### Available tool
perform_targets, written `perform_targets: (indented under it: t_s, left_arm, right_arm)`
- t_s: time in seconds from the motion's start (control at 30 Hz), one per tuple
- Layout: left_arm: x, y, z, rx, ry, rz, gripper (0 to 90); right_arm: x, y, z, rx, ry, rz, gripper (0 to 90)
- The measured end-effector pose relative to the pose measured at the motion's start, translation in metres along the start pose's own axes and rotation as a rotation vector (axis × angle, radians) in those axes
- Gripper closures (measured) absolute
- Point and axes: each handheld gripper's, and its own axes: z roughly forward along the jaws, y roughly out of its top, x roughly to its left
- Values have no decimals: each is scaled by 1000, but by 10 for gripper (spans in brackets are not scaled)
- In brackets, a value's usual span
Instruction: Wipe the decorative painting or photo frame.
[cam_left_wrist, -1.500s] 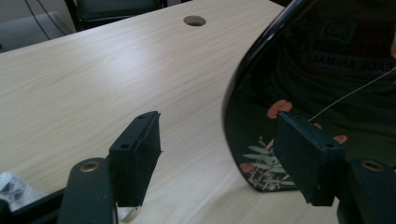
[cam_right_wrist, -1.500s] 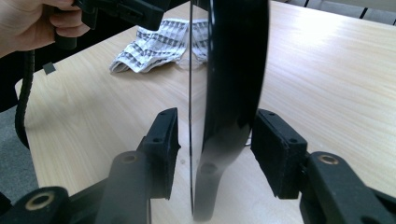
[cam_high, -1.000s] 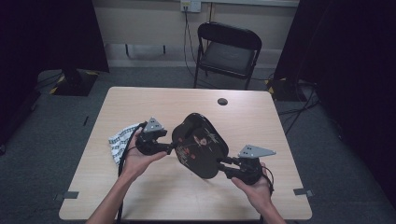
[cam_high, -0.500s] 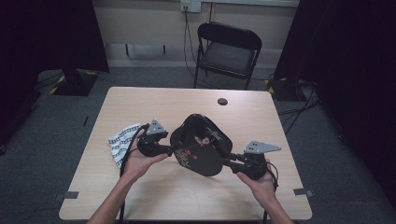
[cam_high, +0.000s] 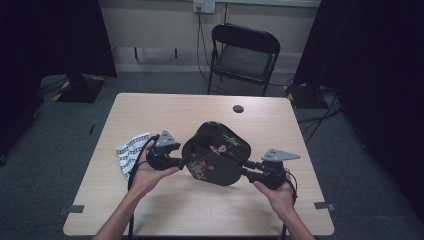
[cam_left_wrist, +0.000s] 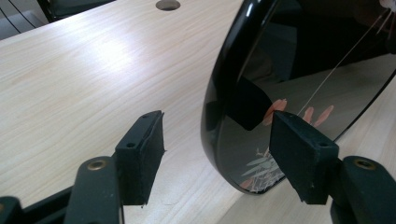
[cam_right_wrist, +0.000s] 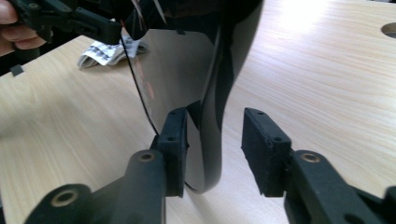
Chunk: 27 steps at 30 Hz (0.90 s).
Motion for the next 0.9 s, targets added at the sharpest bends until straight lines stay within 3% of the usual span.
perform_targets:
  t_s: [0.13, 0.2, 0.37, 0.53, 0.73, 0.9]
  left_arm:
    - [-5, 0, 3, 16, -20, 15, 358]
    - [-7, 0, 5, 23, -36, 33, 426]
    - [-9, -2, 5, 46, -43, 44, 472]
    - [-9, -6, -3, 39, -41, 16, 491]
    - [-4, -7, -12, 39, -33, 23, 553]
    - [0, -6, -18, 19, -48, 2, 590]
  right_arm:
    - [-1, 1, -4, -1, -37, -8, 600]
    - [-3, 1, -5, -2, -36, -7, 626]
    - [-2, 3, -5, -7, -27, -23, 679]
    - [1, 7, 3, 3, -18, -39, 684]
    - [5, 15, 13, 16, -35, -77, 662]
    - [1, 19, 18, 19, -36, -70, 647]
